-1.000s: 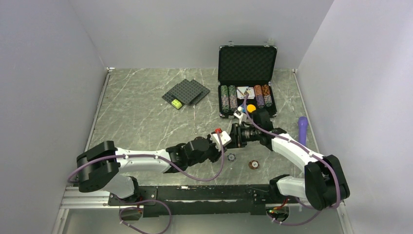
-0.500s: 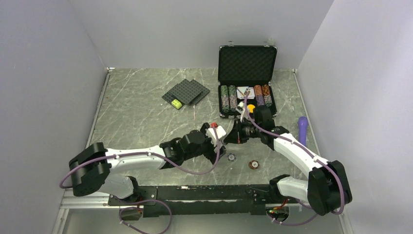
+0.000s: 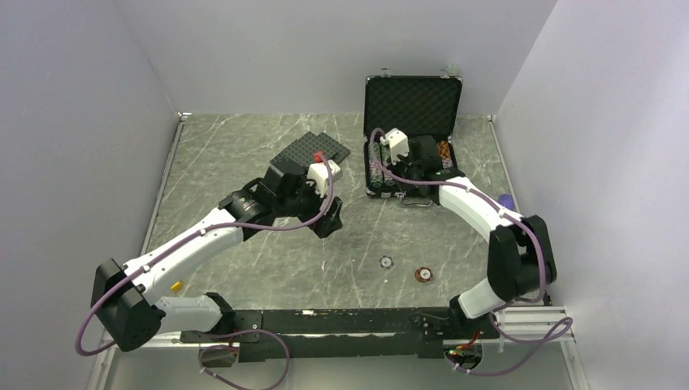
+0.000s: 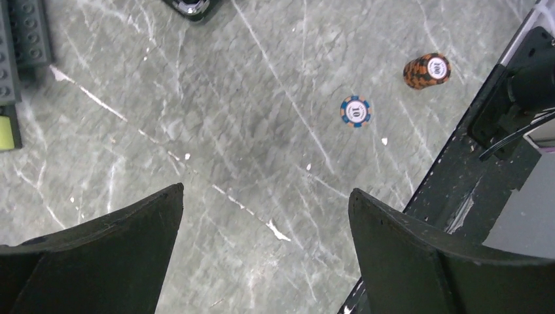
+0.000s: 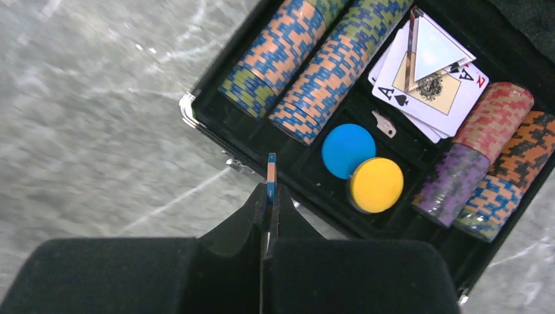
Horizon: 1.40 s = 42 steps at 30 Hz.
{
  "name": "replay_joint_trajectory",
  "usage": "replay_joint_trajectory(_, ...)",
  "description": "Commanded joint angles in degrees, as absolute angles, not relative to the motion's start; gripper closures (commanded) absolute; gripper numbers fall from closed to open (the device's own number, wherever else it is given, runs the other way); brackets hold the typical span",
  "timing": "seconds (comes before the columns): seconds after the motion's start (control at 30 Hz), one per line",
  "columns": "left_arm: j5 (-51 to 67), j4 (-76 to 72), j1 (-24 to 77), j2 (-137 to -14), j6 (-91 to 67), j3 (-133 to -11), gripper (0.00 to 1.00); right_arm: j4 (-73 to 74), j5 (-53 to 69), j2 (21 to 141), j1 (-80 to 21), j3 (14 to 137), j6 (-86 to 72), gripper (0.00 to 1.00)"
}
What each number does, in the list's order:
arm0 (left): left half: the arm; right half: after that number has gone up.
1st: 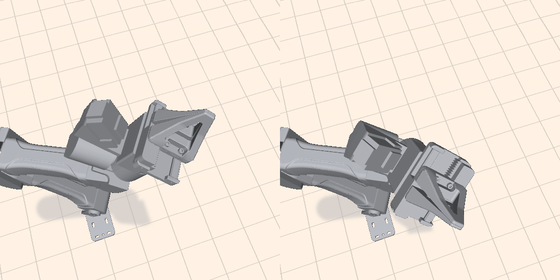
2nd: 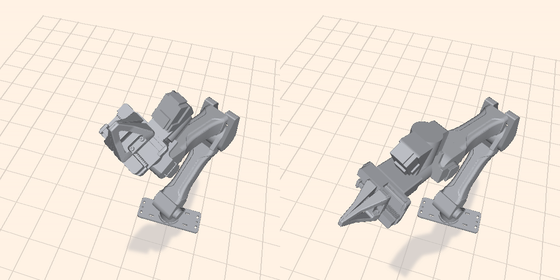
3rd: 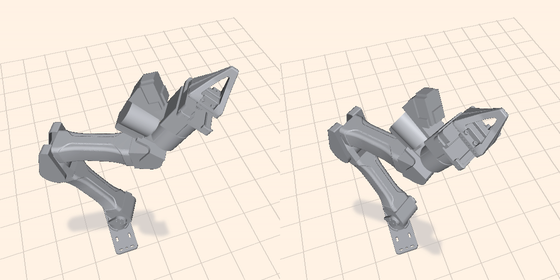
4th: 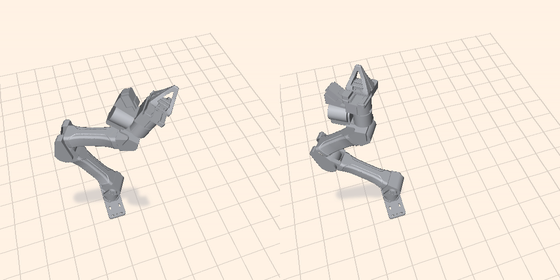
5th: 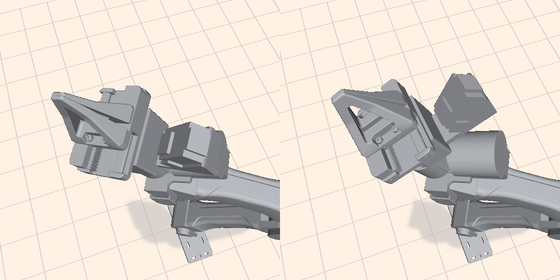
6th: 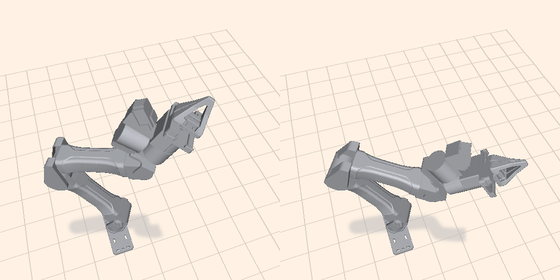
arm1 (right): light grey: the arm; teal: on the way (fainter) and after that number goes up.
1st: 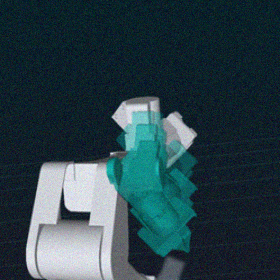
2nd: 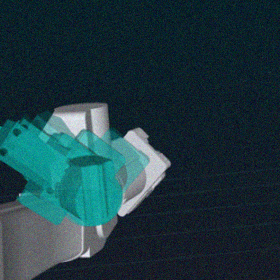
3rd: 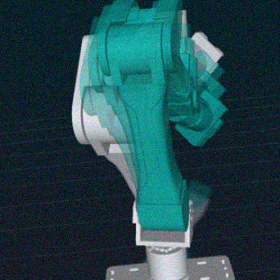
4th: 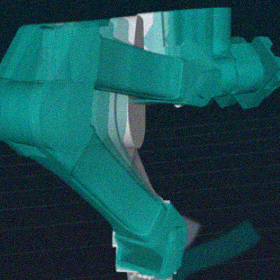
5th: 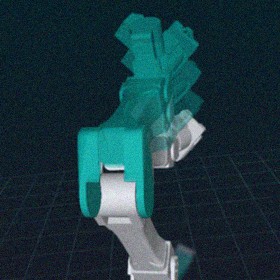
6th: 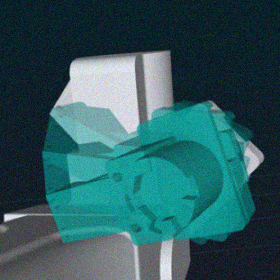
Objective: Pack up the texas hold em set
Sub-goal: Place the poker chip in the chip case.
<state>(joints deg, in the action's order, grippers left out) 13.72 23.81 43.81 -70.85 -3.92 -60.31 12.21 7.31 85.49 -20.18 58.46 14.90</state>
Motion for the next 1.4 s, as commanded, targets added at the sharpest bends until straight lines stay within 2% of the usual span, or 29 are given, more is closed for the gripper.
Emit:
replay_joint_trajectory(0.0, 16.0, 25.2, 42.1, -68.0, -0.7, -57.8, 0.0, 17.6, 4.4, 90.1, -20.1, 64.2, 30.0, 1.0)
replay_joint_trajectory(0.47, 13.8, 25.5, 41.9, -65.9, -0.7, -56.6, 0.01, 23.6, 5.8, 102.6, -20.3, 72.4, 39.8, 1.0)
replay_joint_trajectory(0.77, 13.6, 25.6, 41.9, -65.8, -0.7, -56.8, 0.01, 21.7, 2.5, 105.8, -21.4, 73.7, 41.9, 1.0)
replay_joint_trajectory(1.07, 13.8, 25.4, 41.9, -65.8, -0.7, -56.6, 0.01, 15.8, -1.2, 104.1, -23.2, 70.8, 42.3, 0.91)
replay_joint_trajectory(1.23, 13.7, 25.5, 41.9, -66.1, -0.7, -56.6, 0.01, 16.1, -2.0, 104.6, -23.6, 71.3, 41.7, 0.79)
replay_joint_trajectory(1.37, 13.5, 25.5, 41.8, -66.1, -0.7, -56.5, 0.01, 15.4, -3.0, 104.6, -23.6, 70.9, 41.2, 0.74)
